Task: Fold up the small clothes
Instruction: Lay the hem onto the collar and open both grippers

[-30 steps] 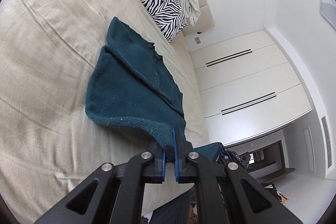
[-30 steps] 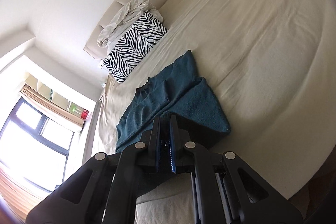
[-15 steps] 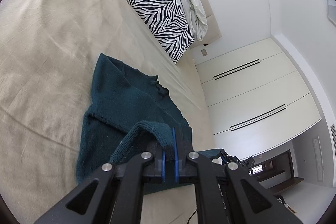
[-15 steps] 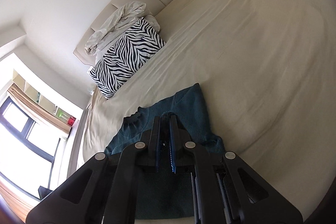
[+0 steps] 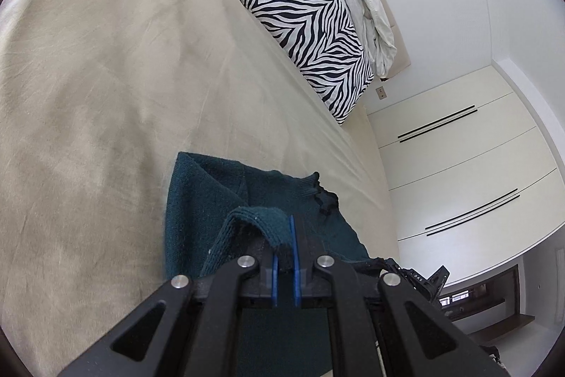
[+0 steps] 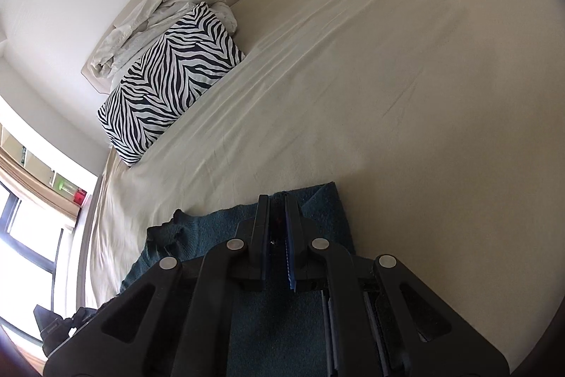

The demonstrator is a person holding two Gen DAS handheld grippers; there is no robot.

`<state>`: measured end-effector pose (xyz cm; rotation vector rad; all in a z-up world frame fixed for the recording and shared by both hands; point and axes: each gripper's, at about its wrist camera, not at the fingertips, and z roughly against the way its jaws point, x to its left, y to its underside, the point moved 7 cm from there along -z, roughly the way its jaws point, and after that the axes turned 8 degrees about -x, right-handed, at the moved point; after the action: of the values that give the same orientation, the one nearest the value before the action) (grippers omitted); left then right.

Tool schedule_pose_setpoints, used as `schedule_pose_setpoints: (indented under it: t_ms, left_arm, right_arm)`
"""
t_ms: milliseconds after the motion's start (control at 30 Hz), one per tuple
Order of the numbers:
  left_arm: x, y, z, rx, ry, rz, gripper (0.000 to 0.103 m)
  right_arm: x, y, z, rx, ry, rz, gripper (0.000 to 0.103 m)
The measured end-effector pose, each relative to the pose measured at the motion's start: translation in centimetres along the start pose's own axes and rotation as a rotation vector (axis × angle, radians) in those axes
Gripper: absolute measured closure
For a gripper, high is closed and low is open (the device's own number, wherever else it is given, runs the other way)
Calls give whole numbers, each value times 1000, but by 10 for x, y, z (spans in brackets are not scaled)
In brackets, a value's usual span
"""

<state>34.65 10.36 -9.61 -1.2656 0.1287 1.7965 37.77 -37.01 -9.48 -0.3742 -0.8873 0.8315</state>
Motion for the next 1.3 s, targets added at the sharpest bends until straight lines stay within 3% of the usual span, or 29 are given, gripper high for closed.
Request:
schedule_pose_setpoints:
  t_ms: [67,100,133,167,200,233,300,467,767,933,1100,1200,1300]
  left_arm:
    - [10,0,-15,18,-32,6,95]
    - [15,0,-21,31,-49,11,90]
    - [19,2,-25,44,-59,17,74]
    - [23,3,-25,42,-62,27,66]
    - [25,3,-22,28,-65,26,54]
    - [26,4,-18,15,-73,13,44]
    - [27,7,-8,3,-90,-3,38]
    - [19,27,13,0,-84,-52,38]
    - [21,86,40,5,-148,-173,38]
    - [28,97,41,5,-184,-207,38]
    - [20,97,55,-29,-259,-262,38]
    - [0,102,60,-65,-291,-370,38]
    - [-24,117,50,-50,-301,-493,38]
  right_arm:
    - [-7,-1,-22,16,13,-33,95]
    - [-11,-2,-32,27,18,-55,94]
    - [-17,-1,-39,36,22,-77,92]
    - [-21,-2,-46,42,21,-94,81]
    - [-23,-2,-49,44,21,-98,61]
    - [-24,-2,-49,36,21,-96,52]
    - [-26,-5,-39,-9,22,-75,47]
    - [-34,6,-6,-8,18,-49,47]
    - [-21,77,56,76,60,246,48]
    - [-45,111,71,130,104,279,55]
    - [-56,108,87,97,147,272,59]
    - [-41,98,112,37,66,224,59]
    - [-14,103,131,43,-108,145,59]
